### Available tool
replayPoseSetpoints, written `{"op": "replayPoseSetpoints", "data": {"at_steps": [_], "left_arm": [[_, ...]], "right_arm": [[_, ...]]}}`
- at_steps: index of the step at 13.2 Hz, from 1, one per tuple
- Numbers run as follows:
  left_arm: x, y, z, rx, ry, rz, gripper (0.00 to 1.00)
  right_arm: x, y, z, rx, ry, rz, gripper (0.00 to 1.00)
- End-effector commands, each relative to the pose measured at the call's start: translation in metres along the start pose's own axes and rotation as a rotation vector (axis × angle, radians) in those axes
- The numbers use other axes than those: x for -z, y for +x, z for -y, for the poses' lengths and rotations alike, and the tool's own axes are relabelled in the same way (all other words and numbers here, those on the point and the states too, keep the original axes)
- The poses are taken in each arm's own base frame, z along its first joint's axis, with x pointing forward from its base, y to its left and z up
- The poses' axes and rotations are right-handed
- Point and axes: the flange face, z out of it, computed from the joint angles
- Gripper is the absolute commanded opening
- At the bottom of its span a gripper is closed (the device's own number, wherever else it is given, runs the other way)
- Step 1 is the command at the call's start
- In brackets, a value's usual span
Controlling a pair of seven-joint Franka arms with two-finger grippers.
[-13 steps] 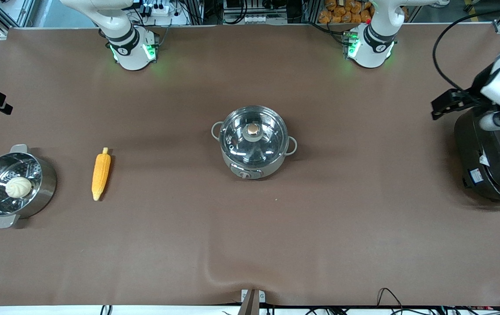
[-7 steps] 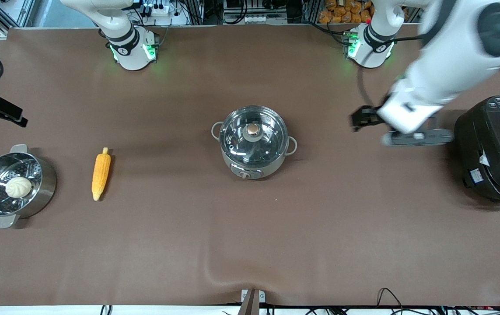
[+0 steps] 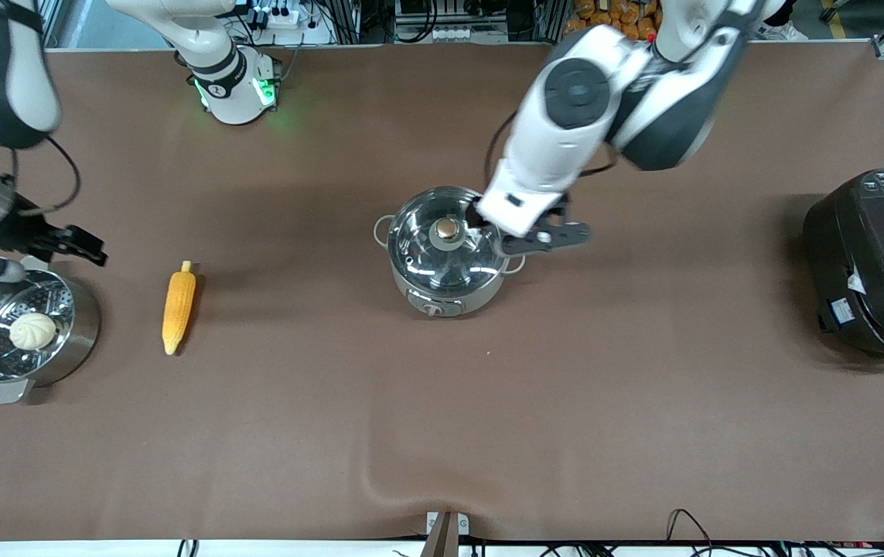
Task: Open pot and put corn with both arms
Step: 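Grasp the lid knob with the left gripper while the right gripper grasps the corn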
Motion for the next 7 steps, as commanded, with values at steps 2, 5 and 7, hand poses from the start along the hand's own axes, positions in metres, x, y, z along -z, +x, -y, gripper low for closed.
{"op": "replayPoseSetpoints", "data": {"at_steps": [2,5,7], "left_arm": [[-0.062,-0.027,-0.044,0.060,0.059,-0.046,1.00],[-0.090,-0.044,-0.063,0.062,0.056,-0.046,1.00],[-0.100,-0.051,-0.068,0.070,0.056,-0.056,1.00]], "right_arm": [[-0.096,-0.028,0.000,0.011,-0.022,-0.003,1.00],[-0.170,-0.029,0.012,0.041,-0.036,0.059,1.00],[-0.205,-0.029,0.021,0.093,-0.044,0.065,1.00]]}}
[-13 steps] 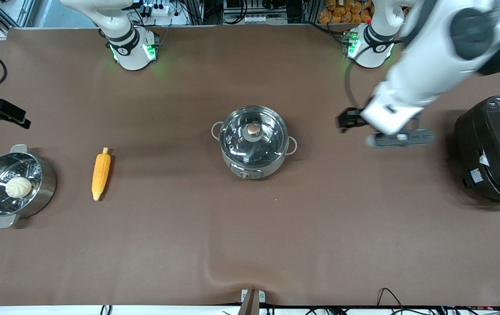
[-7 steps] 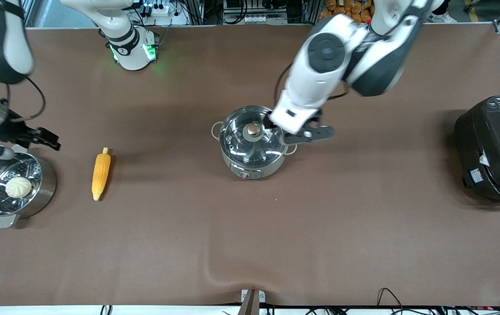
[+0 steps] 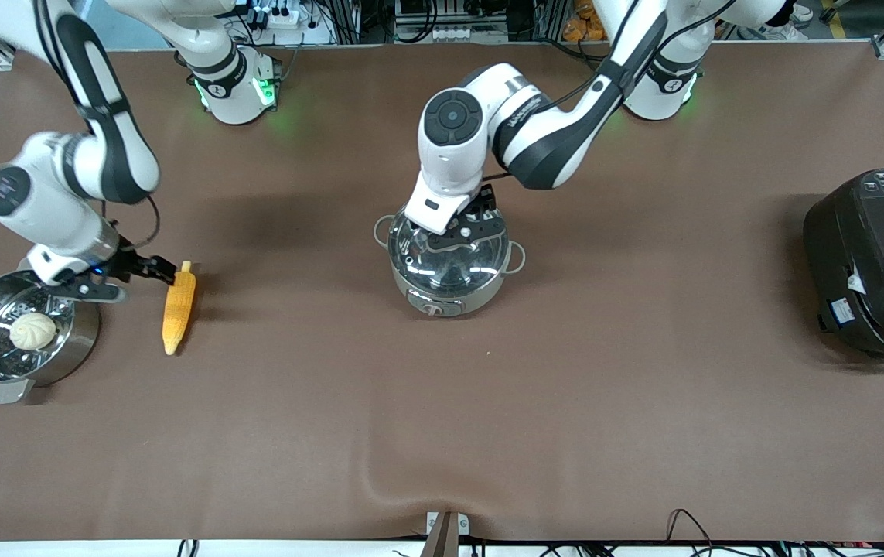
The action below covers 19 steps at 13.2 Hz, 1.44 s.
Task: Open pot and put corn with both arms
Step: 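Grasp the lid knob with the left gripper while the right gripper grasps the corn, then lift the lid with the left gripper while the right gripper carries the corn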
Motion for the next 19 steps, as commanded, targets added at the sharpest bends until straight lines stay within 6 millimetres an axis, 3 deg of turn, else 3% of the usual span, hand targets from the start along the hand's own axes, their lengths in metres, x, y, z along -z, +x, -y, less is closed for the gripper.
{"op": "replayPoseSetpoints", "data": {"at_steps": [1,3,5,8,11,12,14,16,19], "left_arm": [[-0.009,-0.004,-0.003,0.016,0.014,-0.046,1.00],[-0.019,-0.005,0.000,0.018,0.004,-0.051,0.99],[-0.023,-0.005,0.000,0.019,0.005,-0.052,0.91],[-0.023,-0.005,0.001,0.020,0.007,-0.050,0.73],[-0.023,-0.005,0.001,0.035,0.007,-0.050,0.54],[-0.022,-0.005,0.002,0.037,0.006,-0.051,0.53],[-0.022,-0.001,0.004,0.043,0.005,-0.051,0.40],[-0.020,0.000,0.004,0.047,0.003,-0.053,0.00],[-0.002,0.002,0.008,0.066,-0.007,-0.064,0.00]], "right_arm": [[-0.034,0.007,0.006,0.088,-0.016,-0.006,1.00],[-0.049,0.009,0.003,0.115,-0.021,-0.020,1.00],[-0.060,0.011,0.004,0.107,-0.024,-0.053,0.98],[-0.059,0.013,0.009,0.110,-0.022,-0.060,0.59],[-0.063,0.014,0.006,0.100,-0.023,-0.063,0.39],[-0.059,0.015,0.005,0.098,-0.022,-0.067,0.34],[-0.035,0.019,0.003,0.089,-0.019,-0.099,0.14],[0.016,0.033,0.019,0.096,-0.005,-0.077,0.02],[0.097,0.061,0.037,0.122,0.012,0.059,0.00]]}}
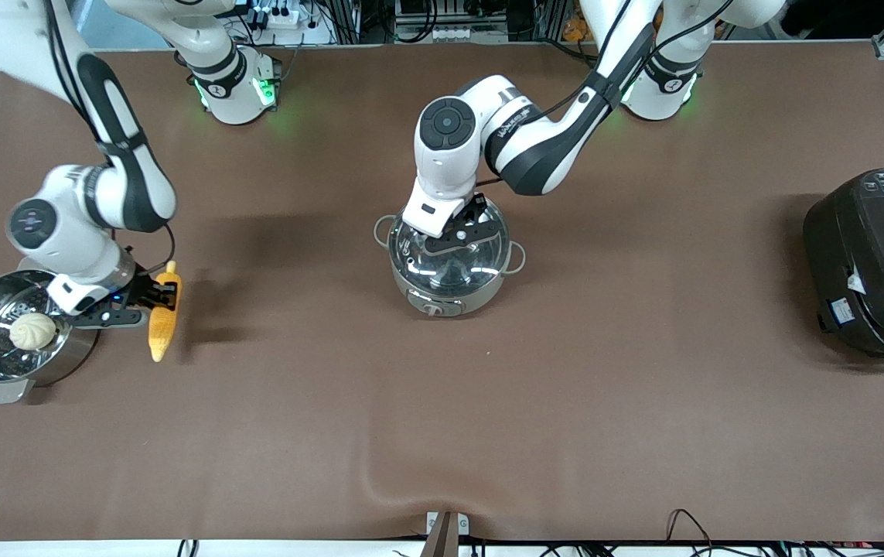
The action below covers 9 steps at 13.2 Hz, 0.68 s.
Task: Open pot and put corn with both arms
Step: 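Lift the lid with the left gripper while the right gripper carries the corn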
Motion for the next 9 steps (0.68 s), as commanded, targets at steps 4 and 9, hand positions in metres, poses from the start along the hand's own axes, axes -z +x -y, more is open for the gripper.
{"op": "replayPoseSetpoints", "data": {"at_steps": [4,9], "left_arm": [[0.106,0.032,0.046,0.066,-0.028,-0.084,0.00],[0.186,0.129,0.166,-0.092,0.006,-0.083,0.00]], "right_arm": [[0.127,0.040,0.060,-0.064,0.069,0.050,0.00],[0.152,0.031,0.190,-0.281,0.083,0.054,0.00]]}}
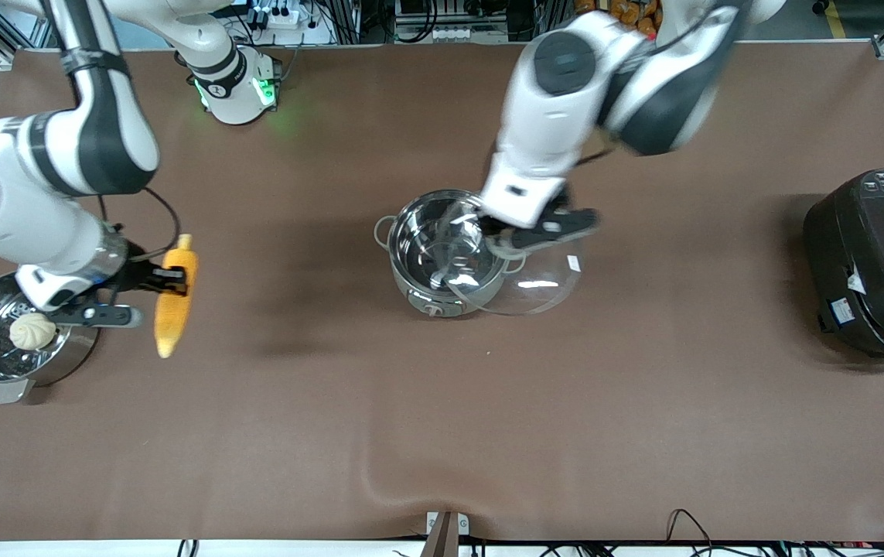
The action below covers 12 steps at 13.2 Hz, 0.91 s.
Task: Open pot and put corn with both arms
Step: 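Lift the lid with the left gripper while the right gripper carries the corn, then lower the yellow corn into the open pot and open the right gripper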
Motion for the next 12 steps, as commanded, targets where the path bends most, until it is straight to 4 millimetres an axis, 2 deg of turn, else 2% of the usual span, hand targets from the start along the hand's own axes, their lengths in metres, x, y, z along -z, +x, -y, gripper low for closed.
{"op": "replayPoseSetpoints", "data": {"at_steps": [1,3,4,6,7,9,10,11,12], "left_arm": [[0.011,0.045,0.068,-0.108,0.047,0.030,0.00],[0.001,0.081,0.114,-0.161,0.059,0.049,0.00],[-0.006,0.101,0.143,-0.190,0.062,0.061,0.00],[-0.030,0.132,0.204,-0.226,0.061,0.079,0.00],[-0.043,0.141,0.225,-0.249,0.057,0.076,0.00],[-0.071,0.146,0.251,-0.247,0.053,0.074,0.00],[-0.087,0.144,0.254,-0.252,0.051,0.070,0.00],[-0.103,0.140,0.260,-0.254,0.052,0.065,0.00],[-0.116,0.139,0.271,-0.241,0.049,0.056,0.00]], "right_arm": [[0.014,-0.019,0.087,-0.161,0.016,-0.020,0.00],[0.025,-0.049,0.162,-0.100,0.032,-0.046,0.00],[0.027,-0.060,0.190,-0.111,0.046,-0.065,0.00],[-0.007,-0.090,0.268,-0.114,0.093,-0.113,0.00],[-0.021,-0.102,0.296,-0.122,0.108,-0.126,0.00],[-0.053,-0.138,0.354,-0.136,0.093,-0.115,0.00],[-0.067,-0.152,0.382,-0.182,0.106,-0.127,0.00],[-0.085,-0.163,0.404,-0.229,0.109,-0.144,0.00],[-0.096,-0.169,0.412,-0.244,0.099,-0.160,0.00]]}}
